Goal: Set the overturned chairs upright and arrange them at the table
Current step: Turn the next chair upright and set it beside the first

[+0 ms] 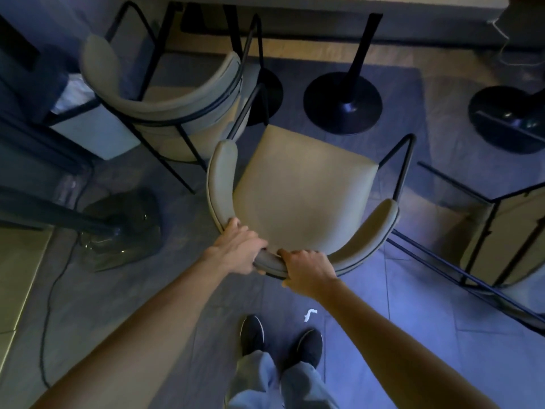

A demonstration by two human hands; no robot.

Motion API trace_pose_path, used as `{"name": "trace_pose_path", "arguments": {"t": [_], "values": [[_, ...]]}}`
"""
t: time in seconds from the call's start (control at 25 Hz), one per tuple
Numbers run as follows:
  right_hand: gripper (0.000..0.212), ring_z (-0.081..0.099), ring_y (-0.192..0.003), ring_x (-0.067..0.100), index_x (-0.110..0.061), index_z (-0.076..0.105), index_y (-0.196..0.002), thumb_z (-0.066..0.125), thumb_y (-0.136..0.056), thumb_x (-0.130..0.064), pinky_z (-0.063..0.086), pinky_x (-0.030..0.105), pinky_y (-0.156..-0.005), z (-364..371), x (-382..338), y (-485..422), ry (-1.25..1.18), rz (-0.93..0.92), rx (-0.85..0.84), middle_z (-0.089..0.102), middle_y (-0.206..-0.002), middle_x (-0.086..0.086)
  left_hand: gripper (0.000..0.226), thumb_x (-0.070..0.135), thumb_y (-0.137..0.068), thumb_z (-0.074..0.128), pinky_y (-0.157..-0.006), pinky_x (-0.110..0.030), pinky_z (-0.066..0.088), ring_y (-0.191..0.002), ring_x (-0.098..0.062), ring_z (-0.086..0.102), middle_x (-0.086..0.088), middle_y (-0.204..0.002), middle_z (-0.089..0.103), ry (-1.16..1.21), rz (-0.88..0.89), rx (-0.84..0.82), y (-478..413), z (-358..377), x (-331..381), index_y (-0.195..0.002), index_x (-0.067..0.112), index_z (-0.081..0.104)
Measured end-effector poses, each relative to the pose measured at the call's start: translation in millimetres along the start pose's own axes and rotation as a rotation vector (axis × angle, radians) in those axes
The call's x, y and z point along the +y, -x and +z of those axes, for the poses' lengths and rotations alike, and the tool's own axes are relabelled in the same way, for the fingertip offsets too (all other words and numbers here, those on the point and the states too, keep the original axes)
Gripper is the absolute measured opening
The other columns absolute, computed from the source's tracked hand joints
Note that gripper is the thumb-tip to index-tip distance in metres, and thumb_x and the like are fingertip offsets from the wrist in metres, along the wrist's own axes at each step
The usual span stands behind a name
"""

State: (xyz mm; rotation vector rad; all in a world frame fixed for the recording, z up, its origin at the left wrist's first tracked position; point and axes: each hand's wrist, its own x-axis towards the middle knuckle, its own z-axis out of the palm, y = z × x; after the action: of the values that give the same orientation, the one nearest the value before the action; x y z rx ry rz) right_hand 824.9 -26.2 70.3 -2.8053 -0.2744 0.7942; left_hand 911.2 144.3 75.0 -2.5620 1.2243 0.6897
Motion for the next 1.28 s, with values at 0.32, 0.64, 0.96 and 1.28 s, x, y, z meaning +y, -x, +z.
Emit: {"name": "trace_pose_path", "arguments": {"t": [0.32, 0.64, 0.96, 1.28], "values": [[0.053, 0.064, -0.106, 0.028, -0.024, 0.048, -0.136, 0.068, -0.088, -0.031, 0.051, 0.042, -0.094, -19.8, -0.3, -17.5, 0.157, -0.097, -0.173, 0.065, -0.120, 0.007, 0.042, 0.066, -0.078, 0.059, -0.102, -0.048, 0.029, -0.102, -0.022, 0.062, 0.002, -0.097, 0.070, 0.024, -0.005, 0.054, 11.4, 10.5, -14.0, -0.101, 0.030, 0.062], [0.058, 0.063, -0.110, 0.026, -0.037, 0.041, -0.141, 0.067, -0.089, -0.036, 0.050, 0.038, -0.095, -47.9, 53.1, -19.4, 0.168, 0.028, -0.136, 0.064, -0.126, 0.003, 0.045, 0.070, -0.077, 0.060, -0.095, -0.046, 0.035, -0.094, -0.025, 0.065, 0.000, -0.089, 0.071, 0.043, -0.018, 0.121, -40.6, -20.1, 3.9, -0.092, 0.028, 0.064], [0.055, 0.063, -0.112, 0.024, -0.044, 0.042, -0.140, 0.064, -0.090, -0.036, 0.048, 0.036, -0.094, -92.5, 126.7, -50.6, 0.228, 0.018, -0.077, 0.064, -0.127, -0.002, 0.045, 0.069, -0.077, 0.062, -0.090, -0.046, 0.039, -0.083, -0.026, 0.064, -0.002, -0.082, 0.066, 0.072, -0.126, 0.110, -113.7, -62.9, 11.7, -0.088, 0.026, 0.061], [0.057, 0.063, -0.111, 0.023, -0.045, 0.045, -0.136, 0.070, -0.086, -0.035, 0.050, 0.038, -0.095, -138.1, 192.8, -115.8, 0.228, -0.051, -0.078, 0.065, -0.124, -0.003, 0.046, 0.072, -0.075, 0.058, -0.084, -0.042, 0.038, -0.080, -0.025, 0.064, 0.001, -0.077, 0.066, 0.091, -0.212, 0.136, -185.6, -101.2, -10.9, -0.084, 0.027, 0.062]]}}
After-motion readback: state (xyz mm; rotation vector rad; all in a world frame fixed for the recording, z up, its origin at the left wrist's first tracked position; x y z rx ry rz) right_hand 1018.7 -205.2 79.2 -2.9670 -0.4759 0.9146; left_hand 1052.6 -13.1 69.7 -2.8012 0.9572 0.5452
